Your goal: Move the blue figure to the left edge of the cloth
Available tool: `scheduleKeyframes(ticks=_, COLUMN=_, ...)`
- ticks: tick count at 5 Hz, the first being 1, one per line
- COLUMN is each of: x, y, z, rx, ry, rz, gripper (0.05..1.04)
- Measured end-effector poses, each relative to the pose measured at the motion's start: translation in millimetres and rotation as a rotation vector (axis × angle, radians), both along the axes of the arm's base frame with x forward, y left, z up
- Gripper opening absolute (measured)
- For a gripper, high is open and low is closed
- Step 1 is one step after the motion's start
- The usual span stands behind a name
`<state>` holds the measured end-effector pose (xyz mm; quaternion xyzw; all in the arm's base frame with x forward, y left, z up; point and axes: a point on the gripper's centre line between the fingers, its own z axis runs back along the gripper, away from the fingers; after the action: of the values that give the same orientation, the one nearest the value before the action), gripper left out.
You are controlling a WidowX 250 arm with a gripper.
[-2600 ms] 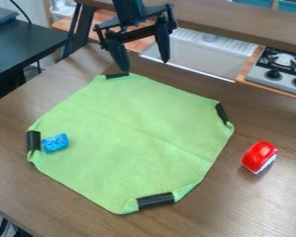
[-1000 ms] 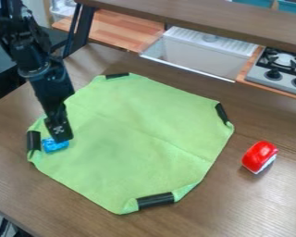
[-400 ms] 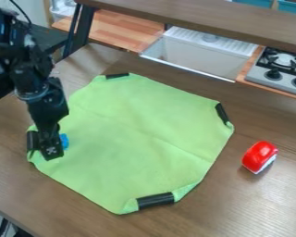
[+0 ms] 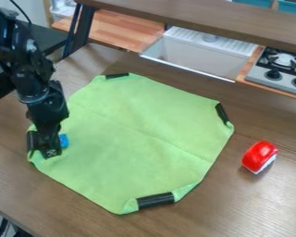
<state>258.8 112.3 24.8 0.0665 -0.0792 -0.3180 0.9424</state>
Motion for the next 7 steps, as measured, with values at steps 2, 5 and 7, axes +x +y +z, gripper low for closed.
scheduleKeyframes(ticks=2, x=5.3, y=7.6, z=-3.6, rx=0.023, ry=0.016, rz=0.018, gripper=0.339)
scheduleKeyframes(ticks=5, x=12.3, y=22.2, z=16.7, rx=-0.090, ry=0.017, rz=0.130, gripper=0.338)
scheduleKeyframes(ticks=7, x=30.5, y=71.7, z=37.8, rx=-0.128, ry=-0.028, rz=0.366, gripper=0.338)
